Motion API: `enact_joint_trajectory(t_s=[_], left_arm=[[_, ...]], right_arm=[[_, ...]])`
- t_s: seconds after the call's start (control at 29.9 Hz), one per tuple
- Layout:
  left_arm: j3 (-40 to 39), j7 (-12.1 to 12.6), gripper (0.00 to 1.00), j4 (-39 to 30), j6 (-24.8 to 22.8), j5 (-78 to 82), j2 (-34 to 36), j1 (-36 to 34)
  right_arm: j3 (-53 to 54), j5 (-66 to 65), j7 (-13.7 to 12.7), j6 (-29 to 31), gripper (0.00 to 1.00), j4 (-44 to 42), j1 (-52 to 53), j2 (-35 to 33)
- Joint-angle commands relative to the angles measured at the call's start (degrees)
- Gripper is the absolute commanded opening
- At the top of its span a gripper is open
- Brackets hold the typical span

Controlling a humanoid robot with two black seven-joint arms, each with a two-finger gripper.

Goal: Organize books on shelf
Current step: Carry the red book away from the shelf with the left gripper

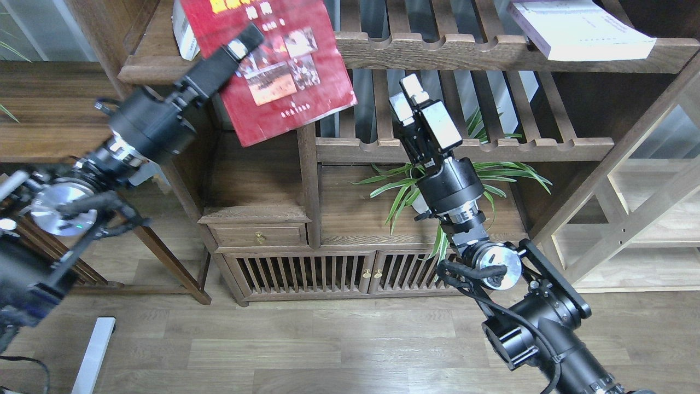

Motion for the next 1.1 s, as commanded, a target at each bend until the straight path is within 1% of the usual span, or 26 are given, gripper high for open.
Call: enact_joint_trajectory(t_s=[0.0, 0.17, 0.27, 0.4, 0.5, 0.63, 0.7, 0.8, 0.9, 1.07], left_arm=[[-4.57, 0.01, 0.0, -4.15, 0.0, 2.45, 2.92, 2.35], [-13.53, 0.09, 0.0, -5.83, 0.0, 7.38, 3.36, 5.78], [-19.6, 0.01, 0.0, -5.92, 0.0, 10.37, 3.36, 7.71], [-29.88, 0.36, 0.0, -6.88, 0.0, 12.74, 3.36, 11.49], [-36.38, 2.64, 0.0, -6.62, 0.0, 13.19, 3.36, 13.43], [-43.51, 7.29, 0.0, -6.71, 0.0, 13.8, 3.1, 17.38], [-46.14, 9.4, 0.0, -6.71, 0.0, 15.64, 2.75, 18.26], [-48.0, 11.34, 0.0, -6.62, 0.0, 18.01, 2.22, 18.35], [-48.09, 12.13, 0.0, -6.71, 0.0, 19.77, 2.13, 18.35], [-47.04, 12.22, 0.0, -6.8, 0.0, 23.64, 1.0, 17.48]], right_arm=[[-0.23, 0.0, -0.09, 0.0, 0.78, -0.21, 0.61, 0.0], [-0.31, -0.18, -0.09, 0.0, 0.78, -0.21, 1.66, 0.0], [-0.31, -0.18, -0.09, -2.16, 0.78, -0.21, 2.89, 0.0], [-0.31, -0.44, -0.09, -4.44, 0.78, -0.21, 4.21, 0.0], [-0.31, -0.71, -0.09, -5.5, 0.78, -0.21, 4.47, 0.0], [-0.4, -0.71, -0.09, -6.82, 0.78, -0.21, 4.83, 0.0], [-0.58, -0.71, -0.09, -7.0, 0.78, -0.21, 5.09, 0.0], [-0.75, -0.79, -0.09, -7.0, 0.78, -0.21, 5.35, 0.0], [-0.75, -0.88, -0.09, -7.08, 0.78, -0.12, 6.06, 0.0], [-0.93, -0.97, -0.09, -7.26, 0.78, -0.21, 7.11, 0.0]])
